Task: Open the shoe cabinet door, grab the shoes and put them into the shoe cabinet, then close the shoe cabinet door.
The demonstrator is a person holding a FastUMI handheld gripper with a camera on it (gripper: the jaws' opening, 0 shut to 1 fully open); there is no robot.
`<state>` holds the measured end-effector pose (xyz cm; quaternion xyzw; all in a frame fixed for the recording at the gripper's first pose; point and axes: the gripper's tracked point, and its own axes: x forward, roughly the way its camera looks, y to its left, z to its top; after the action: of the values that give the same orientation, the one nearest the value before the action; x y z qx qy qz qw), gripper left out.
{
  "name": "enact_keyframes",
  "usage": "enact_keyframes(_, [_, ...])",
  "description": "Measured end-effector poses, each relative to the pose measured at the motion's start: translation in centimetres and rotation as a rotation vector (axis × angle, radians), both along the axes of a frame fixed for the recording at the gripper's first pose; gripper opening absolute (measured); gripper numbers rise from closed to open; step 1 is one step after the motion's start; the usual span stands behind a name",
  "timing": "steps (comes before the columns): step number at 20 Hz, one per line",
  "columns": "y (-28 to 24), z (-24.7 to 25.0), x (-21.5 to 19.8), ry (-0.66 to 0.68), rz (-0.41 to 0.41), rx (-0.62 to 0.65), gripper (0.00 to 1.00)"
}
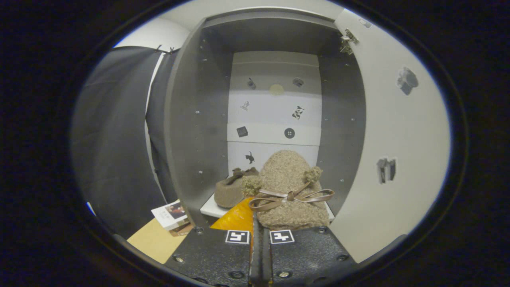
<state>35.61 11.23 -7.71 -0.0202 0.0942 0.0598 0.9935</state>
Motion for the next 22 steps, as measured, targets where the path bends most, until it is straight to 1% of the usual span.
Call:
enact_keyframes(2, [0.0,0.2,3.7,-0.005,-0.017,0.019,0.06])
enact_keyframes(5, [-0.4,-0.2,9.3,0.004,-0.041,0.014,0.06])
enact_keyframes(8, [-0.5,-0.8,14.0,0.013,-0.057,-0.007,0.06])
enact_keyframes(10, [-0.5,-2.3,16.7,0.043,-0.067,-0.022,0.06])
enact_keyframes(12, [-0.1,-4.6,18.8,0.113,-0.063,-0.016,0.06])
enact_keyframes(15, [-0.4,-7.6,20.1,0.217,-0.102,0.026,0.06])
enact_keyframes(17, [-0.8,-8.4,20.7,0.261,-0.135,0.046,0.06])
enact_keyframes(19, [-1.1,-8.9,20.9,0.306,-0.159,0.039,0.06])
enact_keyframes(20, [-1.2,-9.4,21.0,0.328,-0.17,0.031,0.09])
enact_keyframes(22, [-0.9,-10.2,20.9,0.365,-0.166,0.04,0.13])
